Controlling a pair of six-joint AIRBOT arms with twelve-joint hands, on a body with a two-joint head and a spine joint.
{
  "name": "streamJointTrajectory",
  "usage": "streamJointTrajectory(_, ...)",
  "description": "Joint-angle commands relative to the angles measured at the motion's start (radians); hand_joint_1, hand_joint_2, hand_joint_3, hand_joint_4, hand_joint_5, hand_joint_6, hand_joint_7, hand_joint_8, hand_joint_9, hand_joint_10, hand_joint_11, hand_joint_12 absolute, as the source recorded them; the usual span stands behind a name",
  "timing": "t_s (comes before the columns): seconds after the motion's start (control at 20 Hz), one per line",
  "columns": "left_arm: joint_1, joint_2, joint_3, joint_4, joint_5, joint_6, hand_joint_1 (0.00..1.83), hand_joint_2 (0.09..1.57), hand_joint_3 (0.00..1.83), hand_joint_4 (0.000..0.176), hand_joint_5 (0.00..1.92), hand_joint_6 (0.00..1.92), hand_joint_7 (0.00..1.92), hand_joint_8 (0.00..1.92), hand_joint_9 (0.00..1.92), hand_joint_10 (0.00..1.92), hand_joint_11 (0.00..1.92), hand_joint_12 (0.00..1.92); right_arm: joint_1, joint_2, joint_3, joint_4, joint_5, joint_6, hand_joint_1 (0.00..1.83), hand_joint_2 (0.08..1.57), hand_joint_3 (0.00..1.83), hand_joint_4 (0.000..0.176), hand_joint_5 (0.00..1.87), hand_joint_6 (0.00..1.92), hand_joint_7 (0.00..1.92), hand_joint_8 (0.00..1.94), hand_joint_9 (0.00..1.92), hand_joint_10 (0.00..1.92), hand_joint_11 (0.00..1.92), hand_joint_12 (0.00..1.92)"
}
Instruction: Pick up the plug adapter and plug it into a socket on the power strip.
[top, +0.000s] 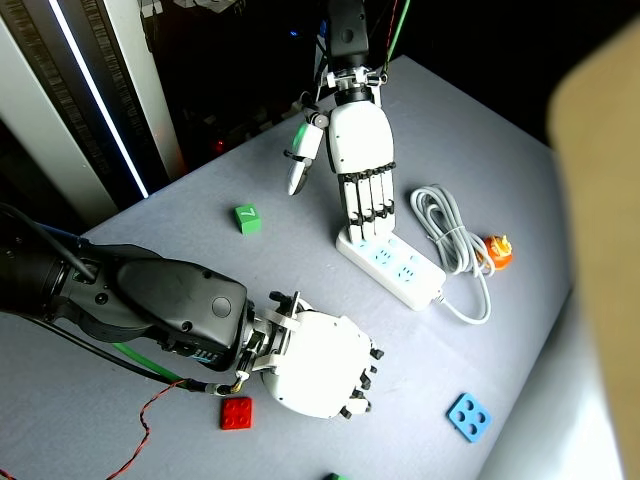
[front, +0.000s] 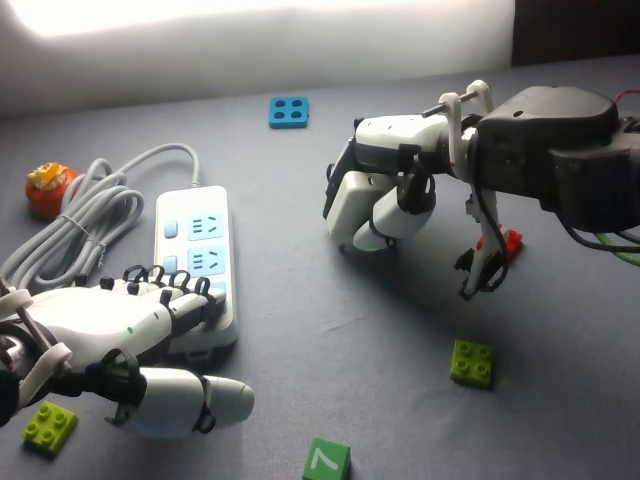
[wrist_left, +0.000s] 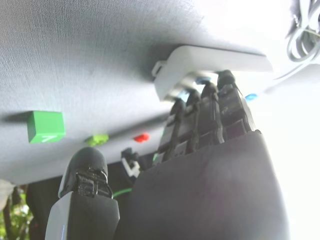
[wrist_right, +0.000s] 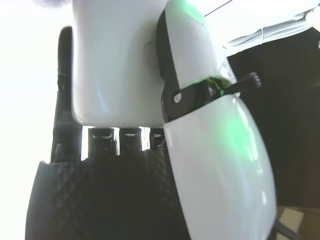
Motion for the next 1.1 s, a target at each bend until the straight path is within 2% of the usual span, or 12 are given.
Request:
streamJointTrajectory(0.0,0.0,-0.008,0.005,-0.006,0.007,-0.001,0.0,1.19,0.0,0.0,0.02,0.0,0.01,0.0,0.0,0.0,0.0,0.0,0.006,0.012,-0.003,0.001,-0.008,-0.002,1.25,1.11,0.0,0.0,0.98,0.83,1.04,1.07,0.91,0.72,0.44,1.31)
streamJointTrajectory(0.15,-0.001,-0.008,0.006,-0.006,0.009,-0.001,0.0,1.19,0.0,0.0,0.02,0.01,0.01,0.0,0.0,0.0,0.0,0.0,0.011,0.028,-0.016,0.001,-0.009,-0.016,1.24,1.12,0.0,0.0,0.93,0.91,1.01,1.11,0.88,0.74,0.43,1.3)
streamJointTrajectory(0.35,-0.001,-0.008,0.009,-0.006,0.013,-0.001,0.0,1.18,0.0,0.0,0.02,0.0,0.0,0.0,0.0,0.0,0.0,0.0,0.053,0.086,-0.121,0.001,0.001,-0.181,1.23,1.13,0.0,0.0,0.93,0.93,1.0,1.11,0.88,0.76,0.44,1.3)
streamJointTrajectory(0.5,-0.002,-0.008,0.011,-0.006,0.016,-0.001,0.0,1.19,0.0,0.0,0.02,0.0,0.01,0.0,0.0,0.0,0.0,0.0,0.093,0.123,-0.184,-0.062,0.02,-0.215,1.24,1.13,0.0,0.0,0.93,0.92,1.0,1.12,0.88,0.78,0.43,1.33)
streamJointTrajectory(0.55,-0.002,-0.008,0.011,-0.006,0.016,-0.001,0.0,1.18,0.0,0.0,0.02,0.0,0.01,0.0,0.0,0.0,0.0,0.0,0.104,0.129,-0.204,-0.062,0.042,-0.286,1.23,1.14,0.0,0.0,0.9,0.97,0.98,1.14,0.86,0.79,0.41,1.35)
streamJointTrajectory(0.65,-0.002,-0.008,0.012,-0.006,0.017,-0.001,0.0,1.18,0.0,0.0,0.02,0.0,0.01,0.0,0.0,0.0,0.0,0.0,0.127,0.131,-0.25,-0.062,0.149,-0.488,1.23,1.14,0.0,0.0,0.89,0.98,0.99,1.14,0.86,0.81,0.44,1.34)
streamJointTrajectory(0.85,-0.005,-0.008,0.015,-0.006,0.018,-0.001,0.0,1.18,0.0,0.0,0.03,0.01,0.01,0.0,0.0,0.0,0.0,0.0,0.16,0.121,-0.274,-0.062,0.244,-0.655,1.24,1.11,0.0,0.0,0.95,0.88,1.04,1.06,0.89,0.8,0.46,1.32)
streamJointTrajectory(1.05,-0.01,-0.01,0.019,-0.006,0.021,-0.001,0.0,1.19,0.0,0.0,0.04,0.01,0.03,0.01,0.0,0.0,0.0,0.0,0.204,0.119,-0.296,-0.061,0.3,-0.732,1.24,1.12,0.0,0.0,0.93,0.91,1.02,1.1,0.88,0.8,0.44,1.33)
